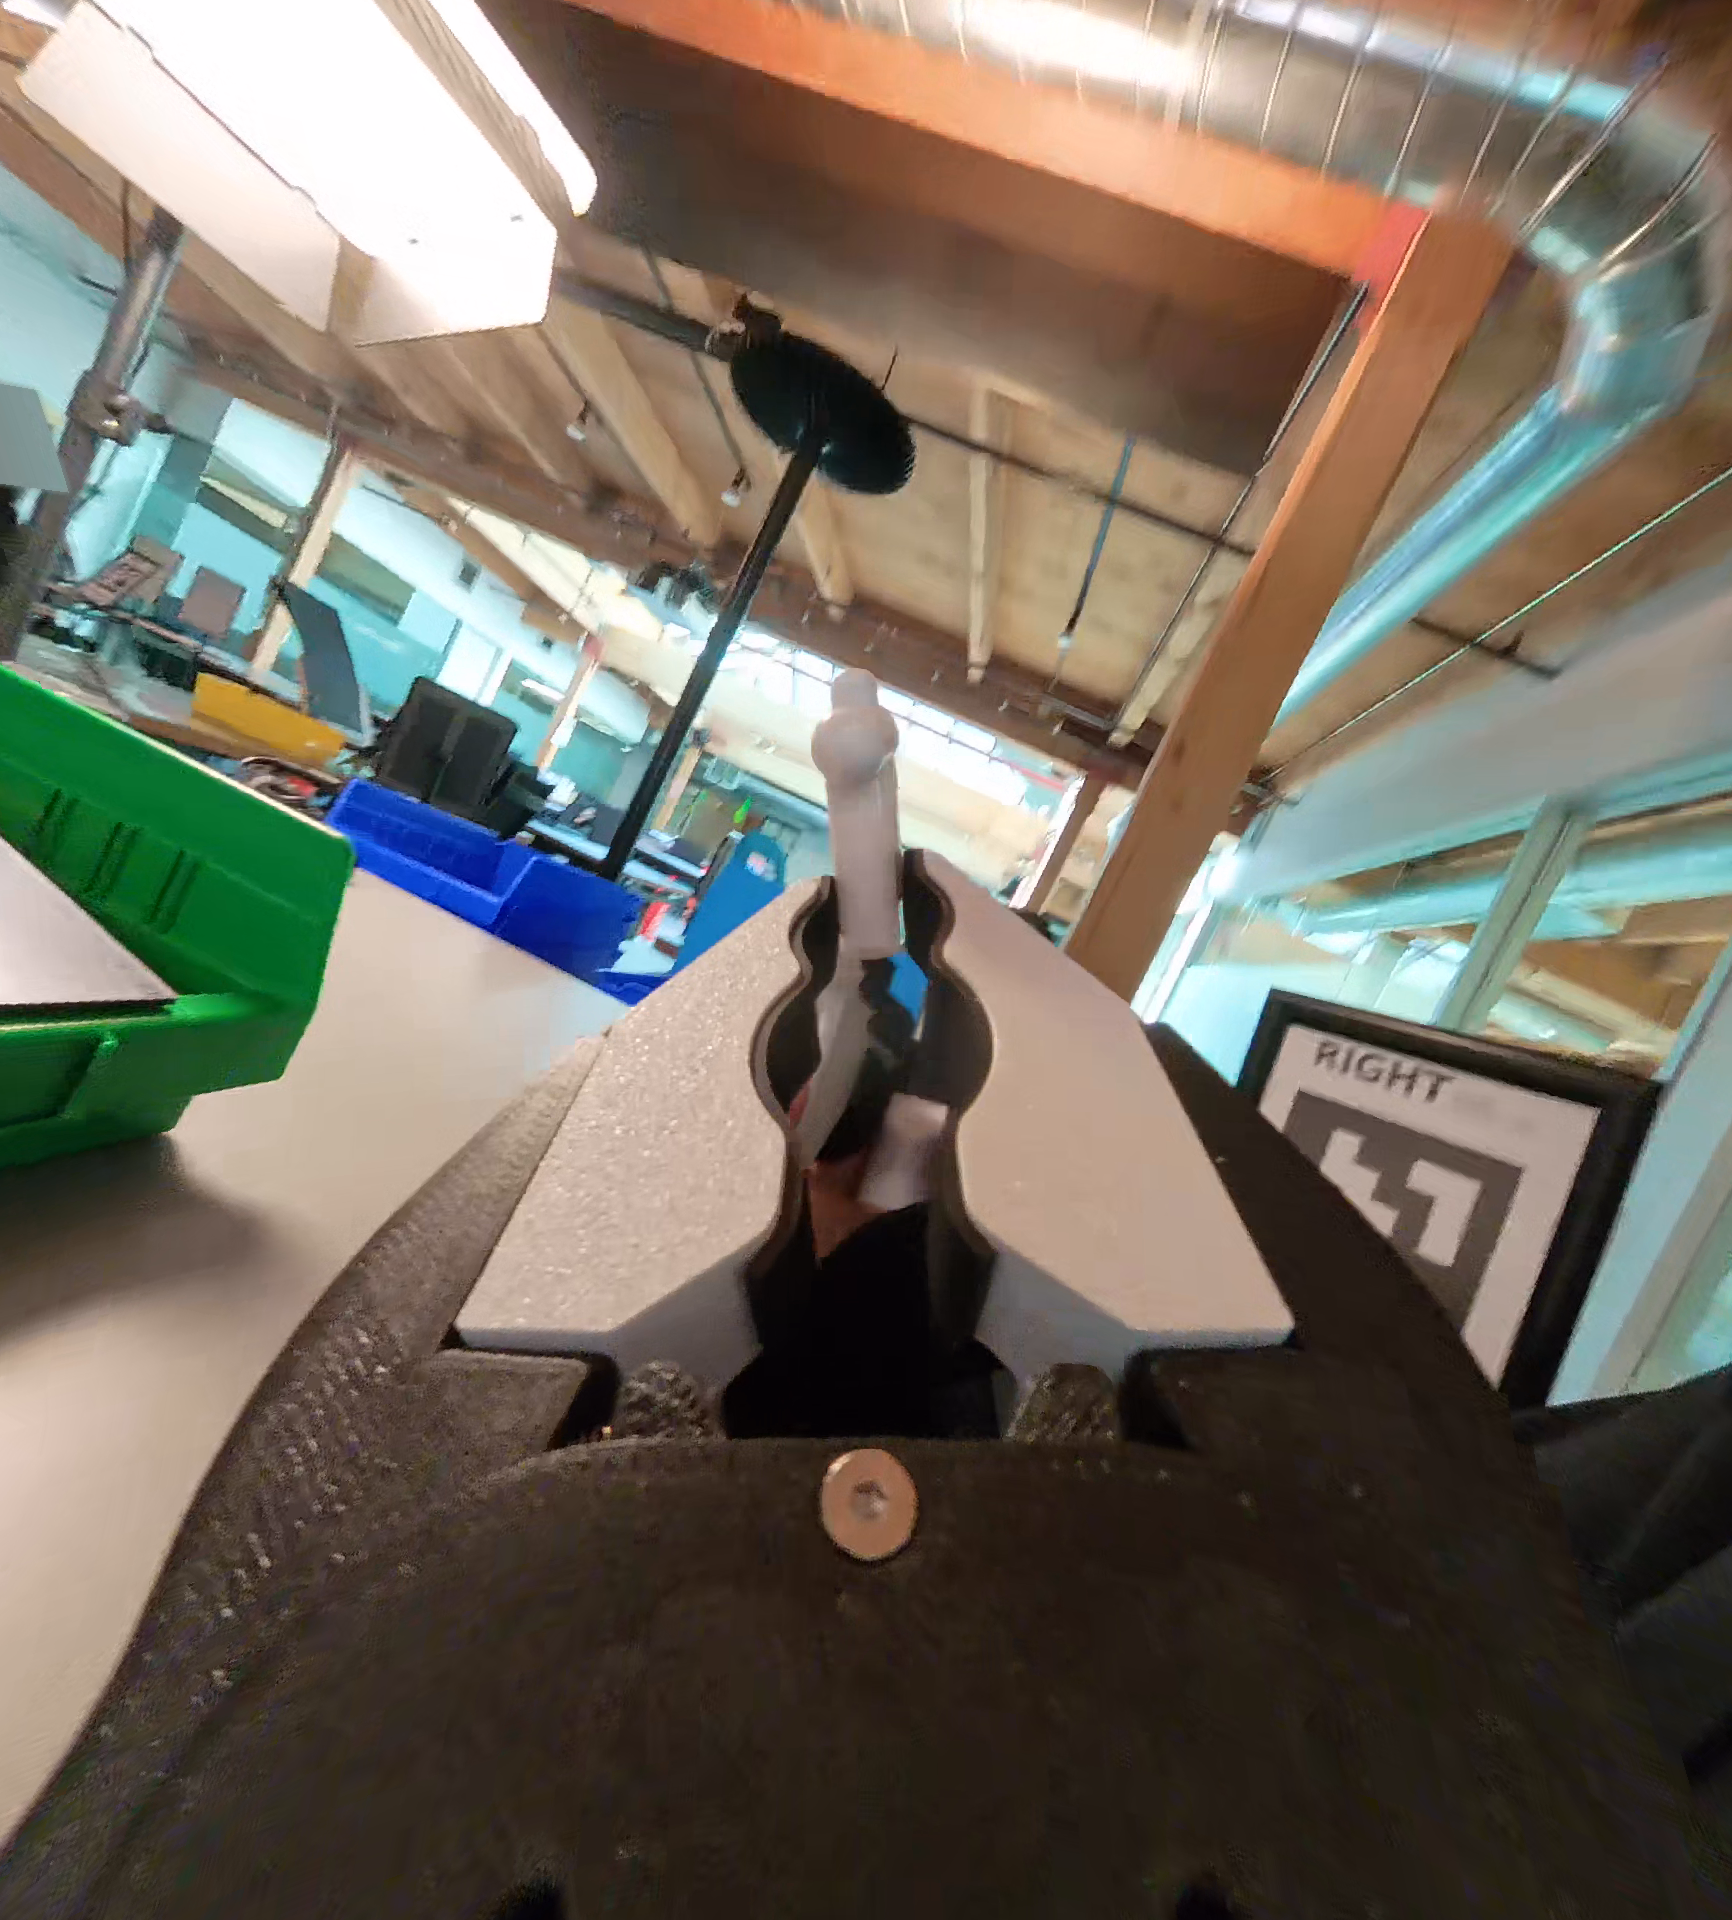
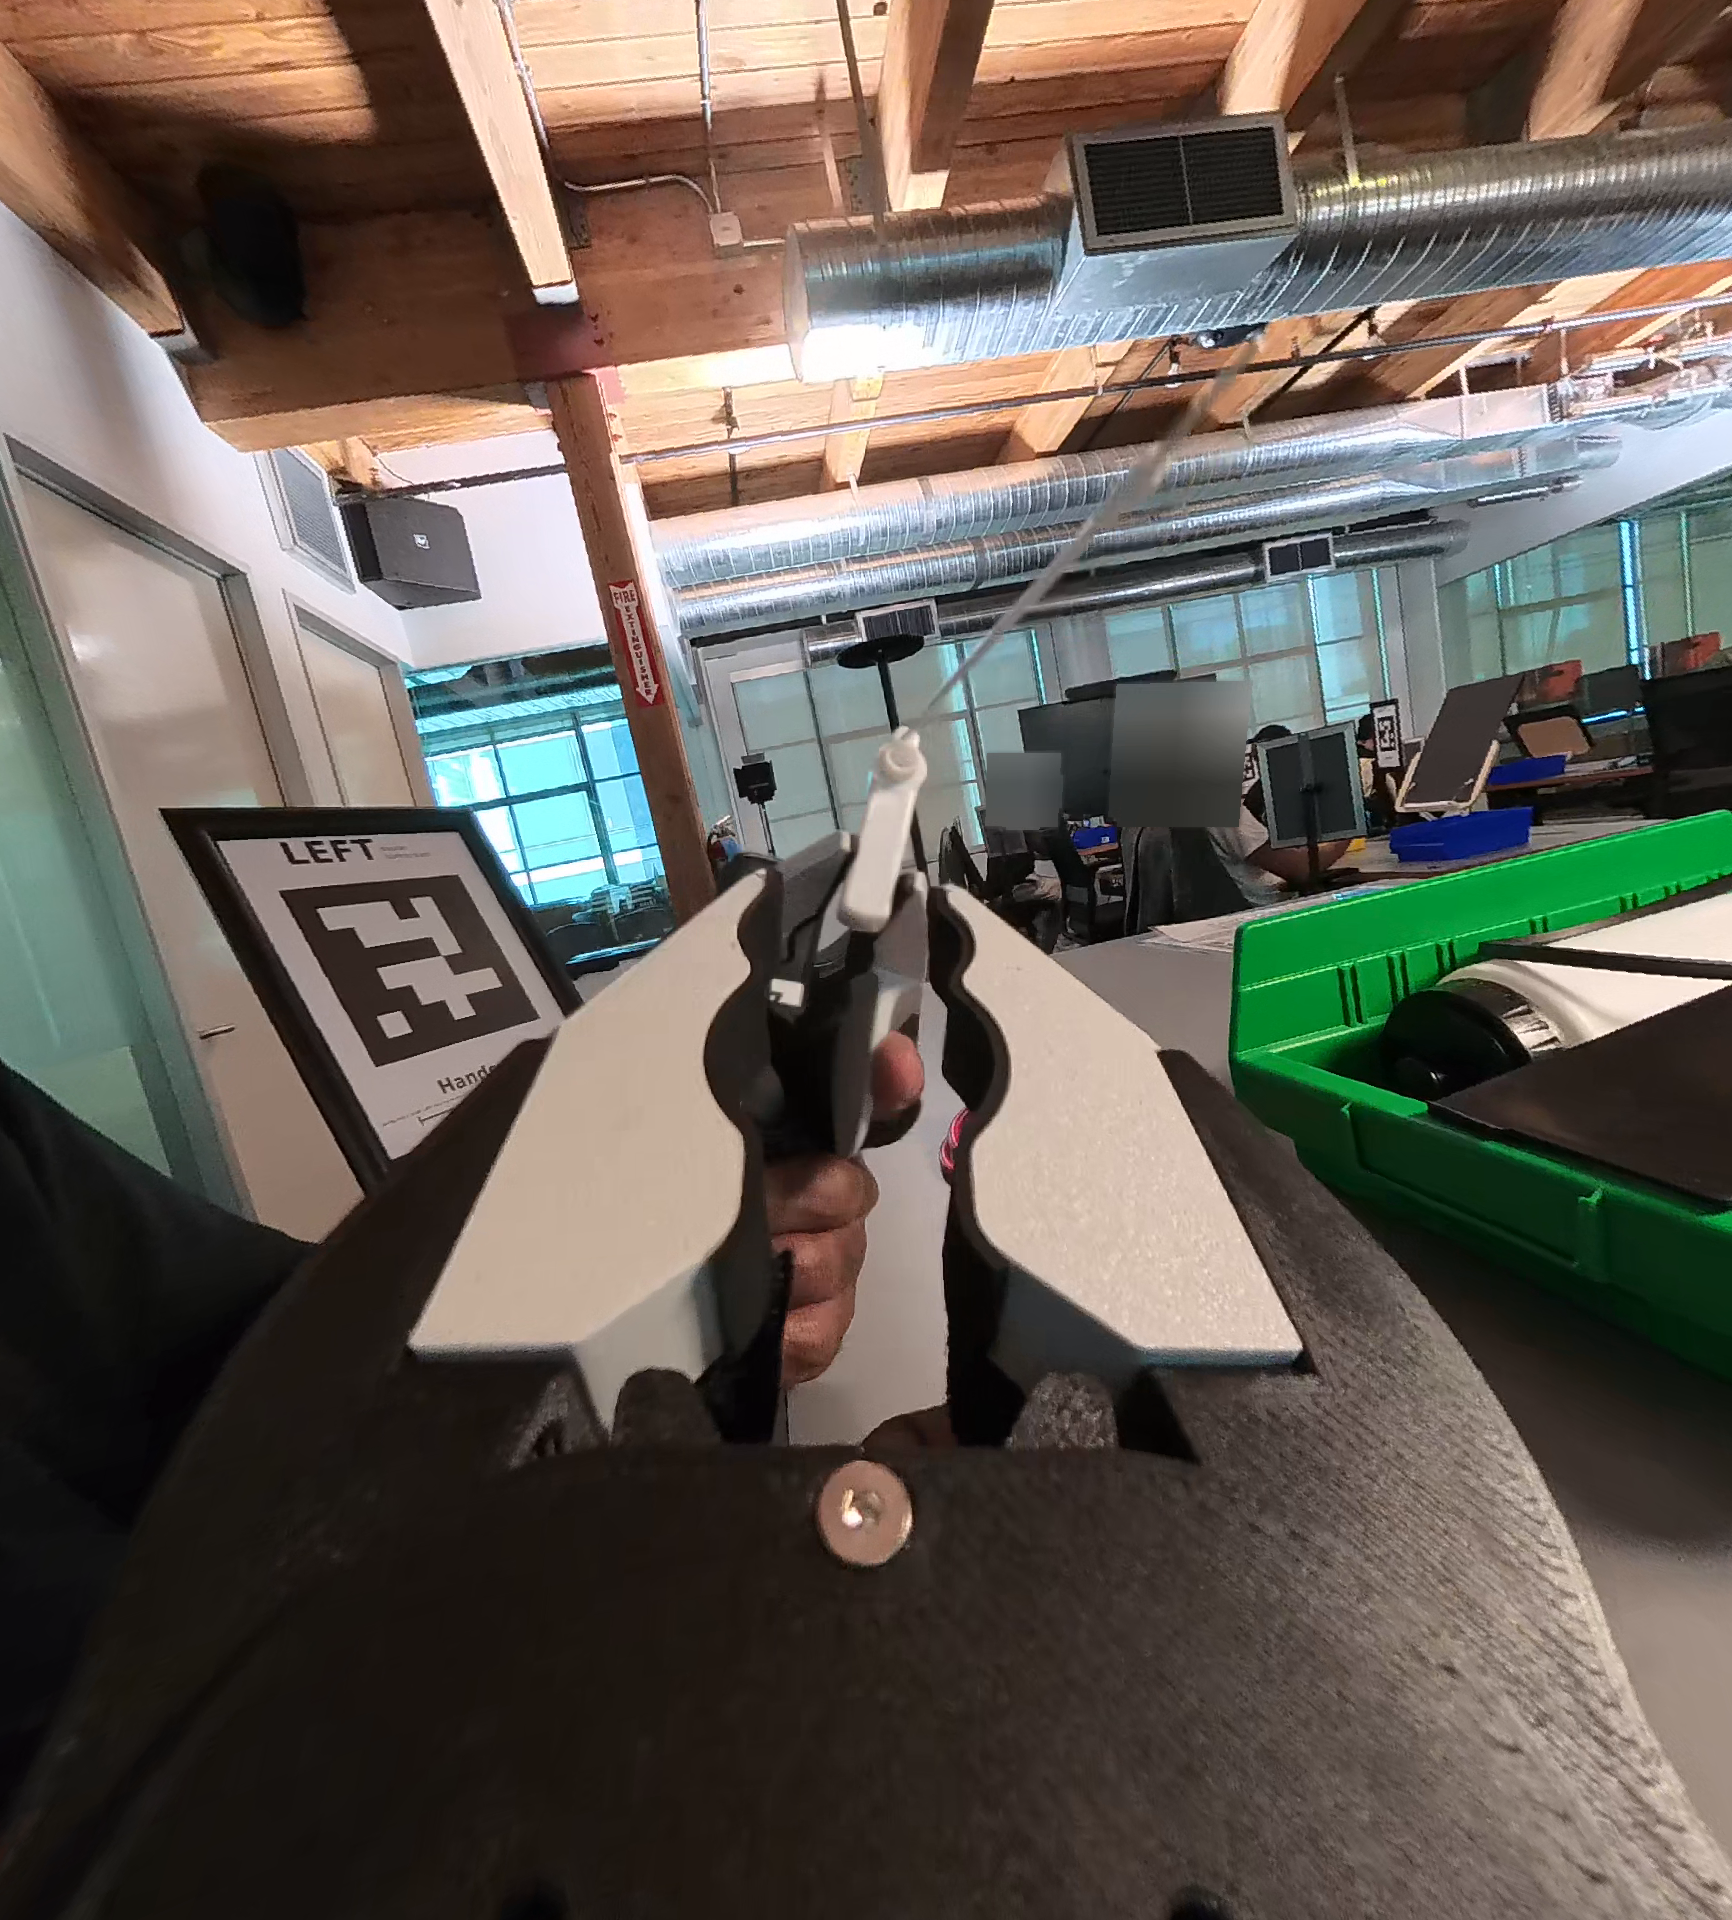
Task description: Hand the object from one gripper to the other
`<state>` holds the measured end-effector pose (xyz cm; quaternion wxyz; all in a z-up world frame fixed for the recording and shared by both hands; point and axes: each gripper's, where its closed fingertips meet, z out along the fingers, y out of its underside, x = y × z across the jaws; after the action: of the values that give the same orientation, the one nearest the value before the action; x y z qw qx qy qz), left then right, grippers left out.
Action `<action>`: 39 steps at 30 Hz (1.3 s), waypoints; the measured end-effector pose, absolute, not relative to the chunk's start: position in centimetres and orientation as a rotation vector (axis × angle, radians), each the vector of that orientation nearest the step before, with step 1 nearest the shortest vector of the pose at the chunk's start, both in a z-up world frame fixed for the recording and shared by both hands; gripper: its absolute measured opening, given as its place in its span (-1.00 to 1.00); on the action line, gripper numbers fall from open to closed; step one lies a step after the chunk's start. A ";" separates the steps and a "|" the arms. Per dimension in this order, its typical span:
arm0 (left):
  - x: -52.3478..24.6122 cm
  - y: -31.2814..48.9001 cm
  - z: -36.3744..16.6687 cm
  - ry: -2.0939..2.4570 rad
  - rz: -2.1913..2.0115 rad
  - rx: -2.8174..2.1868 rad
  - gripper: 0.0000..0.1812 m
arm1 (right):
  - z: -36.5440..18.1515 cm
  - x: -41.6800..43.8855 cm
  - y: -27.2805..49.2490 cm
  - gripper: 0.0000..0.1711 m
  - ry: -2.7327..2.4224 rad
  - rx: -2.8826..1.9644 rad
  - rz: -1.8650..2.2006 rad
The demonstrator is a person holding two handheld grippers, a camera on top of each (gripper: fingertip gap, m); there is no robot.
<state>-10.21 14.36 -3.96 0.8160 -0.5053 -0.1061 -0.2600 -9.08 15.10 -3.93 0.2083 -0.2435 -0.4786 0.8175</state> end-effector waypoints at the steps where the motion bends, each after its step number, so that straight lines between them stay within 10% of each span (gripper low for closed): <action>1: -10.1 14.2 -3.9 -0.220 -0.580 -1.070 -0.85 | -4.0 -9.2 15.1 -0.67 -1.333 -0.685 2.272; 39: -7.5 13.8 -4.5 0.035 -0.371 -1.309 -0.67 | -4.9 -8.3 12.1 -0.86 -1.536 -0.571 2.197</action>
<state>-7.54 13.83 -4.52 0.7772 -0.6053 0.0160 -0.1714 -8.27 12.06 -4.90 0.1989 -0.2043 -0.5492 0.7856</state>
